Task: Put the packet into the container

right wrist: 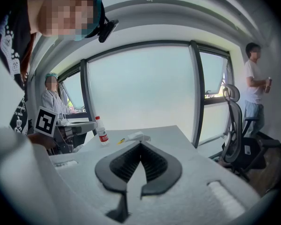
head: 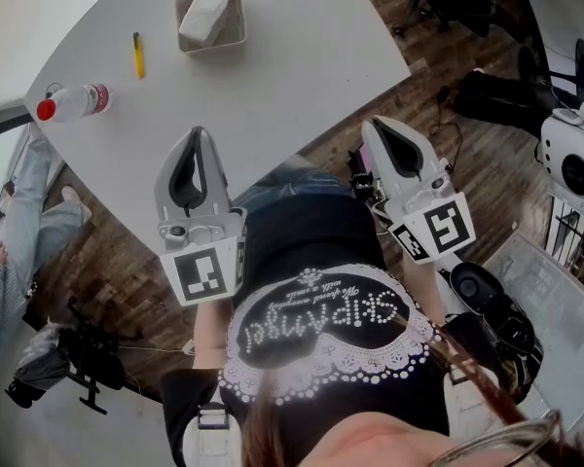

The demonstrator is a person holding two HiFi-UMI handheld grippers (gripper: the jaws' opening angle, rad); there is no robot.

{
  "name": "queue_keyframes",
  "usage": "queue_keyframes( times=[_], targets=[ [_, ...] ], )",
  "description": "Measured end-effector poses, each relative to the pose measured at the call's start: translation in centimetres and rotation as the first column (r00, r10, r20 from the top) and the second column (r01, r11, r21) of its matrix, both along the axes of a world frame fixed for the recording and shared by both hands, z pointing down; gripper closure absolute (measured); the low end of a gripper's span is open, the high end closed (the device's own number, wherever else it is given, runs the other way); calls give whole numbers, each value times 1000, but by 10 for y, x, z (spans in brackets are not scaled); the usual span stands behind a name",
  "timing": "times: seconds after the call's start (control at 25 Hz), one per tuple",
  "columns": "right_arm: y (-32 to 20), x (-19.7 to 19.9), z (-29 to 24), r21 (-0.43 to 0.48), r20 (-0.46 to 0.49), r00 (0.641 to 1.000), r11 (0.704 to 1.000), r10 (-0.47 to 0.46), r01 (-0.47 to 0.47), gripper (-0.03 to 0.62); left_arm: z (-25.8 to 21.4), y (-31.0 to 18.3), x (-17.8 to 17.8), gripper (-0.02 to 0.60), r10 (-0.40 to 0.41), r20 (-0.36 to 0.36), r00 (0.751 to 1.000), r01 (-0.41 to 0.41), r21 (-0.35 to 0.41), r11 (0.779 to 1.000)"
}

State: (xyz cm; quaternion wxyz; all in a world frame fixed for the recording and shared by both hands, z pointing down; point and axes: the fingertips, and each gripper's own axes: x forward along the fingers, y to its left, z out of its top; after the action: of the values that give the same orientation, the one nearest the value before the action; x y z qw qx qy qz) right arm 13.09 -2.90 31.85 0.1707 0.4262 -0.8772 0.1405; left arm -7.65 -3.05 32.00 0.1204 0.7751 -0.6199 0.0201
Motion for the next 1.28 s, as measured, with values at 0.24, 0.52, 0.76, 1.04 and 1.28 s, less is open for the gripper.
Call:
queue_keyframes(
  times=[0.24,0.52,0.76,1.04,1.28],
  targets=[
    [0,-1,-1,3,-2,1000,1000,1,-1,597,0,0,-2,581,1,0,1000,-1,-6,1000],
    [2,-4,-1,2,-6,1000,1000,0,0,597,-2,1,-5,581,-3,-3,1000,3,-2,1000],
    [3,-7,-3,2,-6,1000,1000,-6,6,597,-4,3,-9,581,-5,0,1000,5,-1,1000],
    [4,-11,-3,1,-4,1000,1000,-11,11,597,-4,4,-10,581,-7,-4,1000,7,0,1000],
    [3,-12,-4,2,-5,1000,1000,-19,19,597,-5,3,-10,581,-10,-8,1000,10,6,1000]
  ],
)
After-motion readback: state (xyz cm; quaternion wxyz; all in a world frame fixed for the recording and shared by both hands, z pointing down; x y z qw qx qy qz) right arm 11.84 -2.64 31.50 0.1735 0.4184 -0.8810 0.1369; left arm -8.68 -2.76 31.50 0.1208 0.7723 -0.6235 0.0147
